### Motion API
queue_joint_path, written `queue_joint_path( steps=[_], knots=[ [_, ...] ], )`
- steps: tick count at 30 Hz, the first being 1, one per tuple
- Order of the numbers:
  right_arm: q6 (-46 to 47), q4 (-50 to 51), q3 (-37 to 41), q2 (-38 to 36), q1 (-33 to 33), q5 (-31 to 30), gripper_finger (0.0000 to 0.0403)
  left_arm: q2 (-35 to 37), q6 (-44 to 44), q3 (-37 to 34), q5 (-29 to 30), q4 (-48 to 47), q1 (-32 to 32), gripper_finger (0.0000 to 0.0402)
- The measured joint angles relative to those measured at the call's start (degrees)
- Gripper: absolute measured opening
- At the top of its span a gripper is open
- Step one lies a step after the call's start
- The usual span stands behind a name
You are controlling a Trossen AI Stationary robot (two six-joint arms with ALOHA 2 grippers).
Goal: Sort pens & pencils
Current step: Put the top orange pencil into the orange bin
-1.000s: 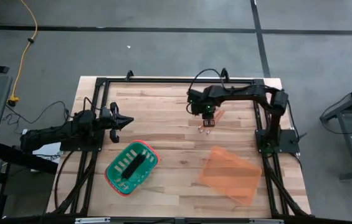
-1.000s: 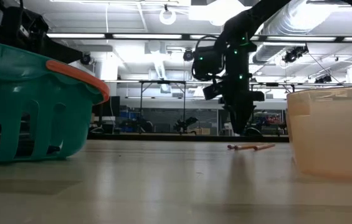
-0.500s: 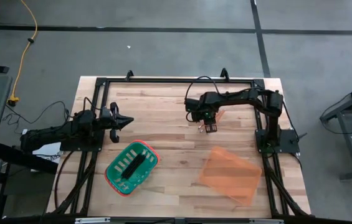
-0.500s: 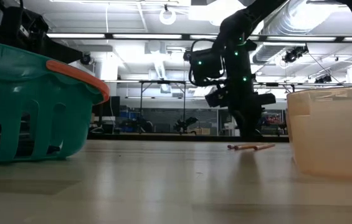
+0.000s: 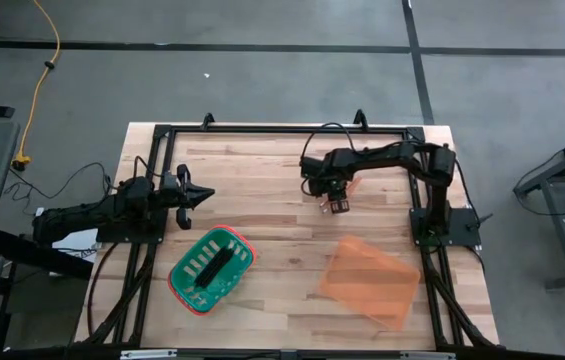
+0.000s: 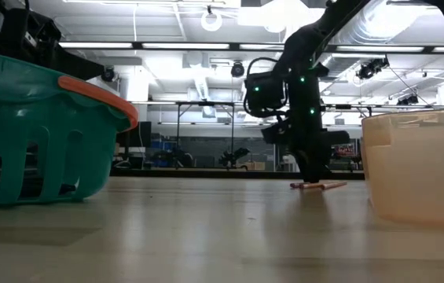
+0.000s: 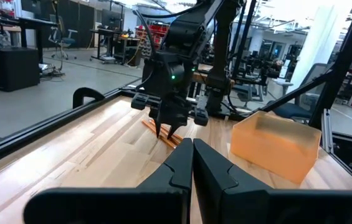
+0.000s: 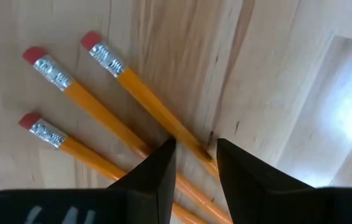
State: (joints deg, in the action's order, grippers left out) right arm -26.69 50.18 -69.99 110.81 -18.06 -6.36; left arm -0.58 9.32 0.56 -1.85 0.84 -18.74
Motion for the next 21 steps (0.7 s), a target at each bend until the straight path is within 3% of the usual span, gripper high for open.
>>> queue_joint_path(
  steps=[7, 16, 21],
  knots=[
    [-1.86, -2.20, 2.03, -0.24, -1.59, 2.04, 0.0094, 0.00, 0.00, 0.00, -0.02, 0.02, 0.00, 0.0001],
    [-4.72, -2.46, 2.13, -0.14, -2.10, 2.80, 0.0008, 0.00, -0.02, 0.00, 0.00, 0.02, 0.00, 0.0001],
    [-4.14, -2.11, 1.28, 0.06, -2.04, 1.62, 0.0010, 0.00, 0.00, 0.00, -0.01, 0.02, 0.00, 0.0001]
  ],
)
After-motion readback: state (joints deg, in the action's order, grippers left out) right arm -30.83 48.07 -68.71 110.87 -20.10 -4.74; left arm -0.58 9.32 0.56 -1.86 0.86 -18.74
